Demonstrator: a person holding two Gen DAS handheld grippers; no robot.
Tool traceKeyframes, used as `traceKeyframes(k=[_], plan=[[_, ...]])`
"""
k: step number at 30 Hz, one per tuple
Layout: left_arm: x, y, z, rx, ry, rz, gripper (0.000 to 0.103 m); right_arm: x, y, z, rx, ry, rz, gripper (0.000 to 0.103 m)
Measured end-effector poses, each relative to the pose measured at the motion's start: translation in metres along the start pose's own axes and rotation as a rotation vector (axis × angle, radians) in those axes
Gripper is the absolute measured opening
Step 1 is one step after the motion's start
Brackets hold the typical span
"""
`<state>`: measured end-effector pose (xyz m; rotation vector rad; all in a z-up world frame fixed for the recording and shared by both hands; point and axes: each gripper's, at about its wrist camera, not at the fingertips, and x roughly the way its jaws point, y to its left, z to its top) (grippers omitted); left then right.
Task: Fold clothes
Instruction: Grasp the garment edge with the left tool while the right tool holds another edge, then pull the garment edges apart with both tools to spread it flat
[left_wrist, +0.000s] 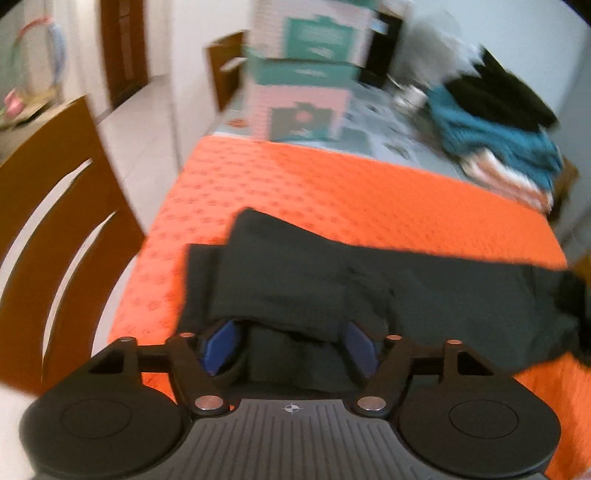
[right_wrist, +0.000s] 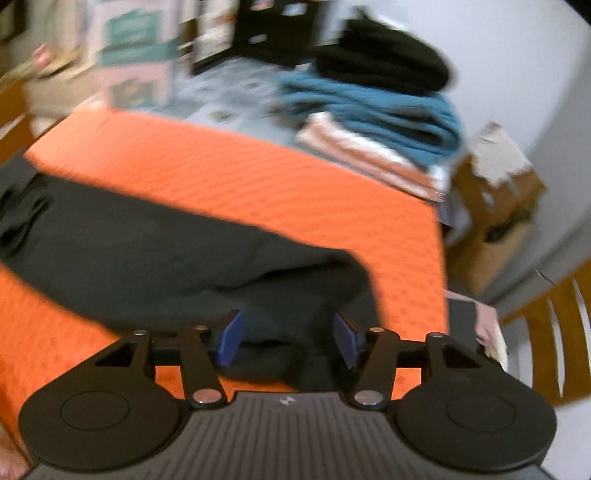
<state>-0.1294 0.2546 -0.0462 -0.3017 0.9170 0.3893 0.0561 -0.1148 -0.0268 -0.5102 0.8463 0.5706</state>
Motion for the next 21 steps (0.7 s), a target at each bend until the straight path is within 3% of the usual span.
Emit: traceKeyframes(k=[6,11,13,18,21], plan=[[0.019,-0.028,-0.002,0.046,0.045,-0.071,0.079,0.019,0.028,-0.002,-0.129,0.037,0.049,0.061],[0.039,-0.032,-0.003,-0.036,0.067,-0.01,0.077,0.036,0.051,-0.004,-0.235,0.068,0.089,0.061],[0.044,-0.034,-0.003,-0.055,0.051,0.018,0.071,0.041,0.054,-0.004,-0.258,0.071,0.089,0.061],[0.052,-0.045,-0.001,-0.014,0.076,0.064,0.069,0.055,0.06,-0.005,-0.328,0.076,0.072,0.06],[0.047,-0.055,-0.007,0.006,0.087,0.042,0.071,0.062,0.06,-0.006,-0.351,0.086,0.062,0.037]])
